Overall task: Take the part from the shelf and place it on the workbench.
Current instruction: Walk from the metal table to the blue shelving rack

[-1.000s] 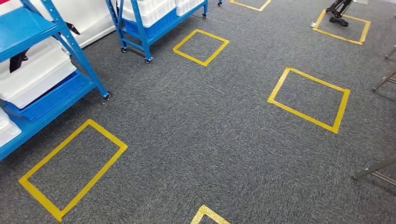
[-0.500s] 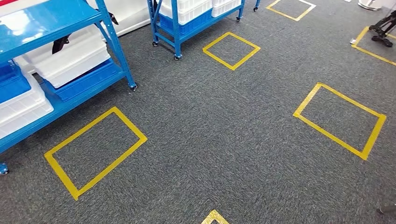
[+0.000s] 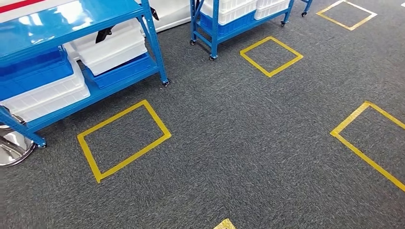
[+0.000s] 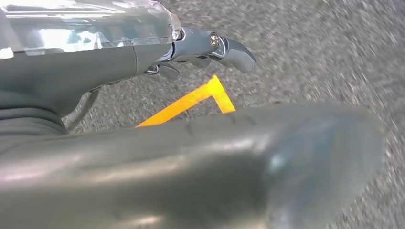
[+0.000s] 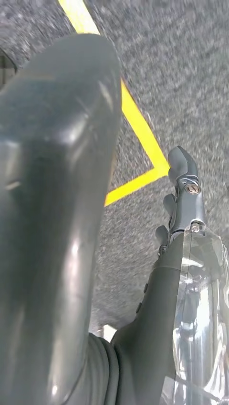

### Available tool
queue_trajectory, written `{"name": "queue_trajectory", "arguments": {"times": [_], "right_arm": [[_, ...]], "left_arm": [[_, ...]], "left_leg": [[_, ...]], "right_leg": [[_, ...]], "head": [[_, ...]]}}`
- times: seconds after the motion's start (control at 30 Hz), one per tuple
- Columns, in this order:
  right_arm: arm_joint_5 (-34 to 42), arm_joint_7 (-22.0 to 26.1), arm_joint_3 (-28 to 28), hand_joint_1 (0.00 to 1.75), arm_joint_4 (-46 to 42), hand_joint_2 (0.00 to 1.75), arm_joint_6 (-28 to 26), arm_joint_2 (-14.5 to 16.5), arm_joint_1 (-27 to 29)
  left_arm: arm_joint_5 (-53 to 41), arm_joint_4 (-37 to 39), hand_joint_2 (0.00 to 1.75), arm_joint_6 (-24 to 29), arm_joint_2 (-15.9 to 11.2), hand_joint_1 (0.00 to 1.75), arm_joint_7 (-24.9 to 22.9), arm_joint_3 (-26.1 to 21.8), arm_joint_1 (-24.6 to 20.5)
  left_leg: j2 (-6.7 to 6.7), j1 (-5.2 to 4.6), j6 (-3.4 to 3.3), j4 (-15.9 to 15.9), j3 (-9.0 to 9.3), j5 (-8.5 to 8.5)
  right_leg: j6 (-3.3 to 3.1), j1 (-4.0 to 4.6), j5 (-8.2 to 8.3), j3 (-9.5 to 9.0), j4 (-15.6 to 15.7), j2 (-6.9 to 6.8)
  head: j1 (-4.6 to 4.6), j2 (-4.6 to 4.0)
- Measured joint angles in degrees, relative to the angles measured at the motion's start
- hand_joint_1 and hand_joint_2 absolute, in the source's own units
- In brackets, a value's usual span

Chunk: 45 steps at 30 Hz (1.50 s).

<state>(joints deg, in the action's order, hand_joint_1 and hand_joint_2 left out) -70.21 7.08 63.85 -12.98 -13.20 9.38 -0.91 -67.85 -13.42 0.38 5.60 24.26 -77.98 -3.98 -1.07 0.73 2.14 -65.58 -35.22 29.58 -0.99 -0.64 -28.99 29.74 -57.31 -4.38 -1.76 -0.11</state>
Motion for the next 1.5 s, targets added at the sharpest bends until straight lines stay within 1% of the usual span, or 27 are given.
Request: {"name": "queue_trajectory", "arguments": {"times": [0.07,0.1,0.17,0.2,0.27,0.33,0.37,0.4,0.47,0.53,0.6,0.63,0.7,0.77,0.83,0.9,0.93,1.0,1.07,1.13,1.2,1.23,1.3,1.33,1.4,1.43,1.5], "right_arm": [[-0.04,0.14,0.02,0.0,0.0,0.0,0.01,0.07,-0.02],[-0.05,0.19,0.02,0.0,0.0,0.0,0.02,0.08,-0.06],[-0.08,0.26,0.03,0.0,0.0,0.0,0.07,0.1,-0.35],[-0.09,0.29,0.03,0.0,0.0,0.0,0.08,0.11,-0.49],[-0.14,0.31,0.04,0.0,0.0,0.0,0.08,0.13,-0.52],[-0.16,0.3,0.05,0.0,0.01,0.0,0.09,0.13,-0.29],[-0.17,0.3,0.06,0.0,0.02,0.0,0.11,0.13,-0.19],[-0.17,0.29,0.06,0.0,0.03,0.0,0.13,0.13,-0.13],[-0.19,0.29,0.07,0.0,0.04,0.0,0.2,0.13,-0.06],[-0.21,0.29,0.09,0.0,0.06,0.0,0.3,0.13,0.03],[-0.27,0.29,0.15,0.0,0.09,0.0,0.39,0.15,0.06],[-0.31,0.28,0.21,0.0,0.1,0.0,0.43,0.17,0.01],[-0.46,0.28,0.34,0.0,0.09,0.0,0.46,0.21,-0.15],[-0.62,0.29,0.47,0.0,0.09,0.0,0.48,0.27,-0.06],[-0.73,0.29,0.57,0.0,0.09,0.0,0.49,0.32,0.2],[-0.78,0.29,0.72,0.0,0.09,0.0,0.52,0.32,0.32],[-0.8,0.29,0.79,0.0,0.09,0.0,0.56,0.32,0.3],[-0.84,0.29,0.9,0.0,0.09,0.0,0.64,0.33,0.18],[-0.9,0.29,0.92,0.0,0.1,0.0,0.68,0.36,0.13],[-1.01,0.29,0.94,0.0,0.11,0.0,0.68,0.38,0.03],[-1.14,0.28,0.95,0.0,0.11,0.0,0.66,0.38,-0.25],[-1.15,0.25,0.96,0.0,0.1,0.0,0.58,0.38,-0.32],[-0.81,0.15,1.1,0.0,0.1,0.0,0.29,0.37,-0.26],[-0.52,0.04,1.26,0.0,0.1,0.0,0.13,0.37,-0.18],[-0.15,-0.31,1.7,0.0,0.11,0.0,-0.1,0.37,-0.14],[-0.1,-0.52,1.91,0.0,0.1,0.0,-0.19,0.37,-0.13],[-0.1,-0.76,2.23,0.0,0.09,0.0,-0.27,0.34,-0.11]], "left_arm": [[0.03,0.0,0.0,0.0,-0.13,0.0,0.01,-0.01,-0.14],[0.03,0.0,0.0,0.0,-0.15,0.0,0.01,-0.01,-0.16],[0.03,0.0,0.0,-0.01,-0.21,0.0,0.02,-0.01,-0.01],[0.03,0.0,0.0,-0.01,-0.23,0.0,0.02,-0.01,0.12],[0.04,0.0,0.0,-0.01,-0.25,0.0,0.02,-0.01,0.14],[0.05,0.0,0.0,-0.01,-0.26,0.0,0.02,-0.01,-0.03],[0.05,0.0,0.0,-0.01,-0.27,0.0,0.02,-0.01,-0.1],[0.05,0.0,0.0,-0.01,-0.27,0.0,0.02,-0.01,-0.09],[0.04,0.0,0.0,-0.01,-0.27,0.0,0.01,-0.01,0.0],[0.03,0.0,0.0,-0.01,-0.27,0.0,0.0,-0.01,0.01],[0.0,0.0,0.0,-0.01,-0.28,0.0,-0.01,-0.01,-0.1],[-0.03,0.0,0.0,-0.01,-0.29,0.0,-0.02,-0.01,-0.08],[-0.1,0.0,0.0,-0.01,-0.34,0.0,-0.02,-0.01,0.15],[-0.14,0.0,0.0,-0.03,-0.4,0.0,-0.02,-0.01,0.3],[-0.18,0.0,0.0,-0.1,-0.43,0.0,-0.02,0.0,0.15],[-0.22,0.0,0.0,-0.15,-0.42,0.0,-0.02,0.01,0.05],[-0.24,0.0,0.0,-0.16,-0.43,0.0,-0.02,0.01,0.1],[-0.22,0.0,0.0,-0.15,-0.46,0.0,-0.02,-0.01,0.25],[-0.21,0.0,0.0,-0.13,-0.52,0.0,0.0,-0.01,0.15],[-0.19,0.0,0.0,-0.1,-0.57,0.0,0.05,0.0,0.05],[-0.15,0.0,0.0,-0.09,-0.56,0.0,0.09,0.0,0.26],[-0.13,0.0,0.0,-0.09,-0.5,0.0,0.11,-0.01,0.37],[-0.12,0.0,0.0,-0.09,-0.41,0.0,0.17,-0.01,0.34],[-0.12,0.0,0.0,-0.09,-0.38,0.0,0.21,-0.01,0.26],[-0.11,0.0,0.0,-0.1,-0.38,0.0,0.31,-0.01,0.16],[-0.11,0.0,0.0,-0.1,-0.37,0.0,0.34,-0.01,0.18],[-0.11,0.0,0.0,-0.14,-0.32,0.0,0.39,-0.01,0.21]], "left_leg": [[-1.88,-0.42,-0.78,6.58,3.57,-2.17],[-2.36,-0.64,-1.18,7.97,4.23,-2.42],[-1.44,-0.74,-1.83,8.28,4.05,-2.51],[-0.93,-0.6,-2.13,8.55,4.12,-2.69],[0.11,-0.25,-2.86,9.11,4.32,-3.16],[1.25,-0.17,-3.27,9.18,4.14,-3.4],[1.93,-0.17,-3.33,9.13,4.02,-3.44],[2.69,-0.16,-3.34,9.05,3.96,-3.45],[4.33,-0.07,-3.18,8.77,4.0,-3.36],[5.9,0.0,-2.63,8.26,3.9,-3.11],[7.21,0.01,-1.79,7.67,3.35,-2.96],[7.85,0.04,-1.33,7.61,3.04,-3.04],[8.6,0.26,-0.56,7.6,2.61,-3.17],[6.24,0.21,-0.11,5.14,1.38,-1.54],[2.85,0.08,0.1,-1.65,-1.73,2.16],[1.77,0.11,0.22,-7.94,-4.5,4.52],[1.58,0.11,0.16,-8.43,-4.53,4.18],[0.74,-0.02,-0.32,-2.97,-1.31,0.9],[-1.65,-0.6,-1.17,4.54,2.77,-1.59],[-2.76,-1.18,-1.83,7.41,4.01,-1.93],[-1.64,-1.06,-2.33,7.89,3.9,-2.31],[-1.18,-0.83,-2.63,8.31,4.07,-2.57],[-0.39,-0.37,-3.28,9.04,4.42,-3.14],[0.0,-0.4,-3.47,9.12,4.35,-3.25],[0.84,-0.4,-3.58,9.04,4.18,-3.29],[1.24,-0.37,-3.5,8.98,4.2,-3.24],[1.92,-0.18,-3.12,8.71,4.36,-2.97]], "right_leg": [[0.53,0.21,-0.38,-0.35,-0.17,-1.18],[0.83,0.31,-0.51,-0.47,-0.22,-1.7],[1.39,0.39,-0.62,-0.71,-0.16,-2.55],[1.73,0.29,-0.89,-0.81,-0.35,-1.95],[2.28,0.04,-3.09,0.34,-3.23,1.07],[2.5,-0.18,-6.89,3.81,-10.34,3.79],[2.59,-0.23,-8.21,5.65,-13.94,4.1],[2.68,-0.3,-8.36,6.78,-15.98,4.17],[2.81,-0.61,-5.29,6.01,-13.57,4.46],[2.89,-1.09,-1.37,2.84,-6.19,6.63],[2.72,-1.28,-0.3,1.22,-2.18,9.02],[2.48,-1.15,-0.56,1.17,-1.96,9.42],[1.7,-1.11,-0.4,1.14,-1.74,8.07],[0.8,-1.17,-0.21,0.98,-1.34,6.46],[0.24,-0.85,-0.24,0.97,-1.2,4.67],[0.0,-0.45,-0.38,1.0,-1.28,2.8],[-0.09,-0.3,-0.45,0.95,-1.3,1.95],[-0.11,-0.06,-0.65,0.65,-1.31,0.51],[0.18,0.18,-0.91,0.31,-1.32,-0.73],[0.69,0.35,-1.07,0.1,-1.3,-1.85],[1.24,0.38,-1.2,-0.19,-1.2,-2.63],[1.54,0.34,-1.6,-0.22,-1.57,-1.93],[2.03,0.18,-4.12,1.32,-5.24,1.08],[2.19,0.04,-5.97,3.02,-8.73,2.77],[2.43,-0.2,-8.46,6.63,-15.56,4.05],[2.57,-0.33,-8.05,7.42,-16.64,4.17],[2.84,-0.67,-4.27,5.98,-12.5,4.2]], "head": [[0.04,0.0],[0.06,0.01],[0.1,0.01],[0.11,0.01],[0.19,0.01],[0.26,0.01],[0.28,0.01],[0.27,0.01],[0.27,0.01],[0.31,0.01],[0.3,0.01],[0.29,0.01],[0.33,0.01],[0.08,0.01],[-0.18,0.01],[-0.17,0.01],[-0.17,0.01],[-0.19,0.01],[-0.16,0.01],[-0.13,0.01],[-0.12,0.0],[-0.07,-0.01],[0.09,0.0],[0.18,0.0],[0.23,0.01],[0.23,0.01],[0.23,0.01]]}}
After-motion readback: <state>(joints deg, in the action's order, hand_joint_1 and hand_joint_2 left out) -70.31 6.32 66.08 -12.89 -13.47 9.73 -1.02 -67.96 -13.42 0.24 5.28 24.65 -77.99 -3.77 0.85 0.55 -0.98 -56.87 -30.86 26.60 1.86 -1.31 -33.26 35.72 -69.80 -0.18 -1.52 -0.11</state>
